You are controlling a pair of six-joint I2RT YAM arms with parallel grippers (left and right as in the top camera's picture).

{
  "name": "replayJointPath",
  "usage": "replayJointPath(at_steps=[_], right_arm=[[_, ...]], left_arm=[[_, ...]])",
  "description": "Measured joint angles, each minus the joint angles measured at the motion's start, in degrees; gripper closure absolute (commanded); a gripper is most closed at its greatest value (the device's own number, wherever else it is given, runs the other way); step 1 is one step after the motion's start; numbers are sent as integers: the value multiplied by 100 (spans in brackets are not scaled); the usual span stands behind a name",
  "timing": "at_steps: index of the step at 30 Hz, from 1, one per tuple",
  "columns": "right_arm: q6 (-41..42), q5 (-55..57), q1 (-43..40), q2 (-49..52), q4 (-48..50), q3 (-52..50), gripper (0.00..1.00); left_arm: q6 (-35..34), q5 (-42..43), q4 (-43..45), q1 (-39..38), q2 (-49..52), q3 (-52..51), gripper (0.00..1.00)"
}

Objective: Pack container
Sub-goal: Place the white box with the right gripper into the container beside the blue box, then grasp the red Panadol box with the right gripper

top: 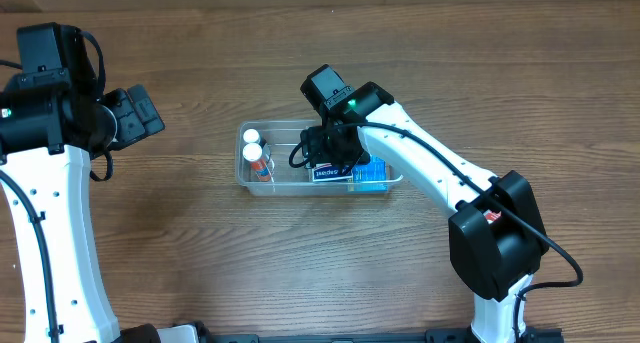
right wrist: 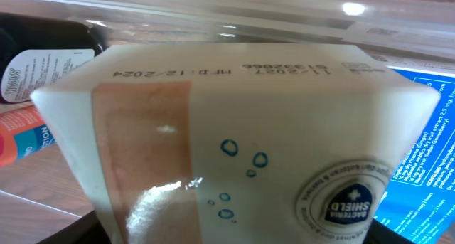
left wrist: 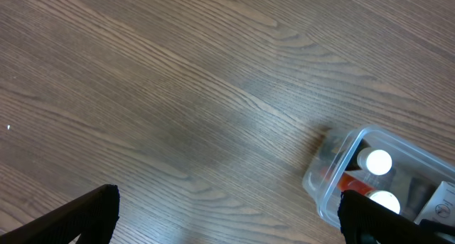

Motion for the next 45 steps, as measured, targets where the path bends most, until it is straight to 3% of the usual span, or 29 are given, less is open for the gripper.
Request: replayJointPath(at_steps=[5, 17, 23, 26, 32, 37, 45], right_arm=[[33, -28, -2, 0, 7, 0, 0], [22, -33, -2, -2, -70, 0, 0], [83, 748, -173, -640, -562, 20, 0], [273, 1104, -553, -1414, -780, 127, 0], [619, 1475, -2085, -2612, -1714, 398, 0], [610, 1502, -3095, -2564, -2337, 214, 0], [295, 1121, -3899, -2524, -1858, -1014, 0]], left_arm=[[0, 0, 0, 0, 0, 0, 0], [0, 0, -2, 0, 2, 0, 0], [2, 0, -7, 0, 0, 0, 0], [2, 0, -11, 0, 0, 0, 0], [4, 0, -46, 0, 0, 0, 0], [4, 0, -48, 0, 0, 0, 0], [4, 0, -44, 0, 2, 0, 0]])
